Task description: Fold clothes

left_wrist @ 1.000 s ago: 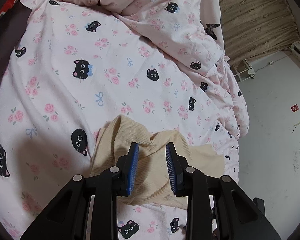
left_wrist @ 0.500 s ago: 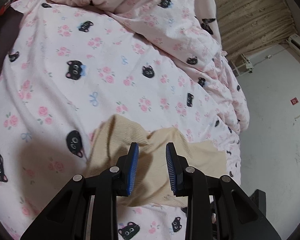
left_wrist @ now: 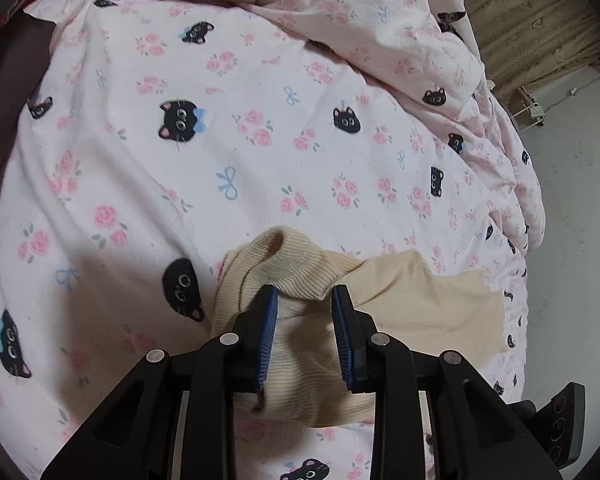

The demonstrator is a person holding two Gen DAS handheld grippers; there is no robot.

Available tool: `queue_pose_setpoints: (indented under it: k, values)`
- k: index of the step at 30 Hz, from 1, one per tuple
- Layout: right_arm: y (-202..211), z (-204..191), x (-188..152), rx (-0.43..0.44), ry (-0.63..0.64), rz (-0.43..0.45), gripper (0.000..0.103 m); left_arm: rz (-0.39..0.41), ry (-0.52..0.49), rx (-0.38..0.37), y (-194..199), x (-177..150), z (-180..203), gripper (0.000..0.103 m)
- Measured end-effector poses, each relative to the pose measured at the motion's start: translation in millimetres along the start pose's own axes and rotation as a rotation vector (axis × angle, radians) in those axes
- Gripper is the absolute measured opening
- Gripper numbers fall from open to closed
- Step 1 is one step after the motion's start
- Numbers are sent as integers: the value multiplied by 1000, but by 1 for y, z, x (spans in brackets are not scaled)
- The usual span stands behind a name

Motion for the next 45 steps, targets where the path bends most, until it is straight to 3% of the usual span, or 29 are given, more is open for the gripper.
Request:
queue_pose_setpoints:
  k: [9,13,16,21,27,30,35,45]
  values:
    - [-13,-2,-10,1,13,-44,4,99,18,71,15,21,-24,25]
    - [-12,-2,-11,12,-4,-45,6,106,79,-64,28,20,-19,24]
    - [-8,-4,-12,15,8,-51,11,104,-13,-24,44,14,-2,24]
    - [-1,-4,-16,5,24,-54,18,19,-96,-4,56,-15,8,24]
    - [-1,-4,-18,-17,38,-62,18,-24,-338,113,57,-32,18,25]
    - [-2,-5,-17,-25,39,-64,18,-41,-413,110,53,-39,23,25]
    - [-4,-6,-17,-24,37,-67,18,-84,-509,130,45,-49,25,25]
    - [-6,-7,-18,-22,32,-71,18,-100,-557,94,34,-53,32,24]
Point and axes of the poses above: each gripper's, at about its wrist camera, not at the fingertips, and y roughly against the way its jaws point, z to its right, x to its top, the point moved 9 cm from there along -y, roughly the way its jaws point, and after that the axes turned 13 degrees about -x, right-handed, at the moved point
